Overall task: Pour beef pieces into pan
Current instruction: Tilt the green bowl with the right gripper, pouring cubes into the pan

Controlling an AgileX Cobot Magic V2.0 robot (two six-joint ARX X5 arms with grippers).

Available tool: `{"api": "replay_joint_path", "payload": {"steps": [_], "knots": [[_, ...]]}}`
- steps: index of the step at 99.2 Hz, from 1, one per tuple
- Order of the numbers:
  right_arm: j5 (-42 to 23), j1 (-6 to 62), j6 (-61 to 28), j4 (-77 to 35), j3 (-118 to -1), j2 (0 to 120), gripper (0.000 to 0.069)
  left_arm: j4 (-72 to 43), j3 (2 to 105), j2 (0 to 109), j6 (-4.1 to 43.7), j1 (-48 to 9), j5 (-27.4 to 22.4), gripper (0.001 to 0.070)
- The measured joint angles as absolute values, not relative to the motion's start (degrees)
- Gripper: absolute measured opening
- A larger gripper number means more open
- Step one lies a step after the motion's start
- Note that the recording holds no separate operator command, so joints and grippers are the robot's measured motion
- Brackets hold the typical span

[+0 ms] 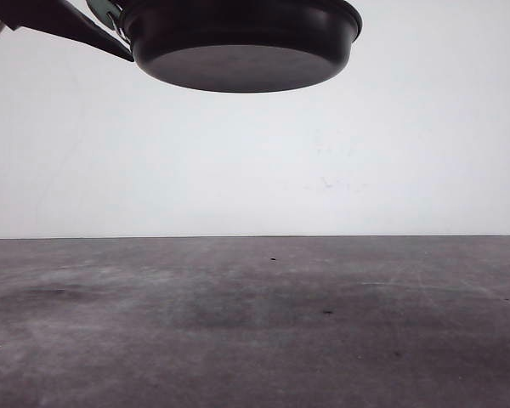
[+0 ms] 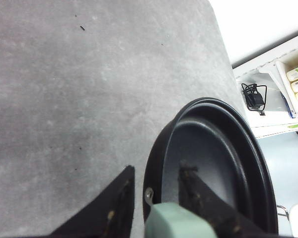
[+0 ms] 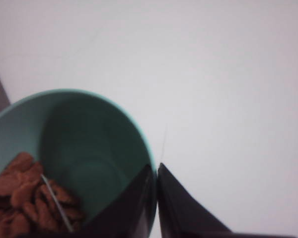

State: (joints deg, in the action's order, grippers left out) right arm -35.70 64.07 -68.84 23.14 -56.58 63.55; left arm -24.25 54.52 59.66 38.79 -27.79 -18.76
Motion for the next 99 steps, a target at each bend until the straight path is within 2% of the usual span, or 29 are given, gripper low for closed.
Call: {"api": "replay_joint_path", "payload": {"steps": [45,99], "knots": [[-31.07,64.03,-76.14,30.63,-56.58,64.36,0.0010,-26.04,58.65,59.66,38.81,-27.77,-17.30,0.0132],[-28.73,61.82,-76.69,33.45,-56.58,66.26,0.0010,-27.66,58.65,59.68,38.52,-27.77,-16.86,0.0131]]}}
